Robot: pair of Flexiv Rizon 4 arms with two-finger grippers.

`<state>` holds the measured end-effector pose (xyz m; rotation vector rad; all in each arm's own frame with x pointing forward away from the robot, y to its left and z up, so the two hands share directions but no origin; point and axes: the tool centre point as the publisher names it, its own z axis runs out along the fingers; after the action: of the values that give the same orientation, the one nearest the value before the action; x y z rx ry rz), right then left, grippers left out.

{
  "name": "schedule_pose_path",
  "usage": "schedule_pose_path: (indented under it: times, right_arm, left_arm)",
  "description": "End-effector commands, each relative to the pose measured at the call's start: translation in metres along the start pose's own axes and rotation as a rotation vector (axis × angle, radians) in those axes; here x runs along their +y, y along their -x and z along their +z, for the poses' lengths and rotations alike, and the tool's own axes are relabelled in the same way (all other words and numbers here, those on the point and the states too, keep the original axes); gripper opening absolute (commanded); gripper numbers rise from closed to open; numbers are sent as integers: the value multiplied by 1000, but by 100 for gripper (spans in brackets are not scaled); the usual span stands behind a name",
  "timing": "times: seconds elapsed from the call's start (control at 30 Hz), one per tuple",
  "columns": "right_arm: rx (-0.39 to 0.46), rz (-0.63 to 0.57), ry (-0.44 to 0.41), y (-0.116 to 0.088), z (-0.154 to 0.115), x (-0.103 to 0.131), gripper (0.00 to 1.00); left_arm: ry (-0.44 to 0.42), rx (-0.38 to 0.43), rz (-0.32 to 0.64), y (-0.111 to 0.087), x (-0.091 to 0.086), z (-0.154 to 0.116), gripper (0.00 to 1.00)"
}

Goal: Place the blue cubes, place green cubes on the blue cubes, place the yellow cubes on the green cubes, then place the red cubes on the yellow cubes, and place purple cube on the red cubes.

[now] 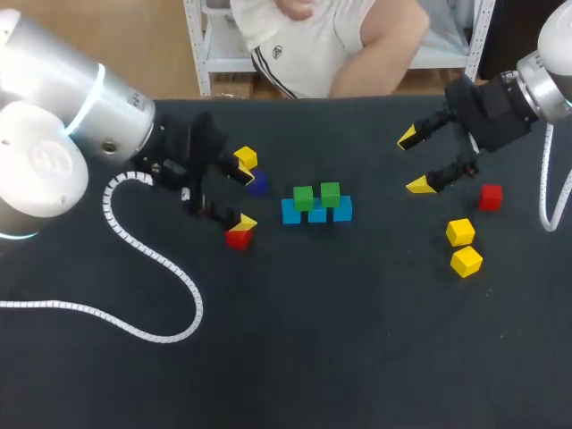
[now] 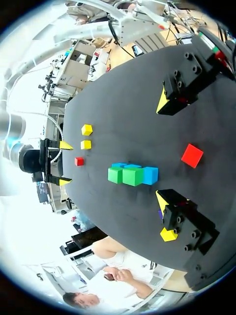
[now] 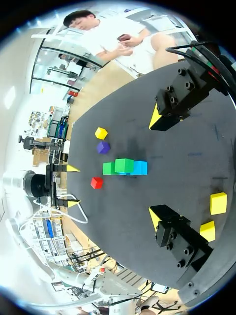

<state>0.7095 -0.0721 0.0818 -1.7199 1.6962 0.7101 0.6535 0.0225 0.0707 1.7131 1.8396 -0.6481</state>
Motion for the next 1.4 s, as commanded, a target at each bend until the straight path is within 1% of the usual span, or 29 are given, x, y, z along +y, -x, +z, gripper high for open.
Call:
schedule_pose_path:
  times: [0.03,0.17,0.37,0.47,0.53,0.7,0.8,1.03,1.1,1.4]
  right_arm:
    - [-1,0,-2,0,0,1,100]
    - [-1,0,-2,0,0,1,100]
    - [-1,0,-2,0,0,1,100]
    - [-1,0,-2,0,0,1,100]
    - [-1,0,-2,0,0,1,100]
    - [-1,0,-2,0,0,1,100]
    - [-1,0,-2,0,0,1,100]
    - [-1,0,-2,0,0,1,100]
    - [-1,0,-2,0,0,1,100]
    - [-1,0,-2,0,0,1,100]
  left_arm:
    - [-5,1,1,0,2,0,100]
    - [-5,1,1,0,2,0,100]
    - [-16,-37,48,1,12,-12,100]
    - [-23,-53,56,1,17,-18,100]
    - [-27,-47,64,1,20,-21,100]
    - [-25,-61,43,-9,33,-28,100]
    - [-27,-52,34,-12,44,-31,100]
    - [-46,-45,39,-12,61,-27,100]
    - [-59,-31,36,-11,62,-25,100]
    - [-60,-32,37,-11,62,-24,100]
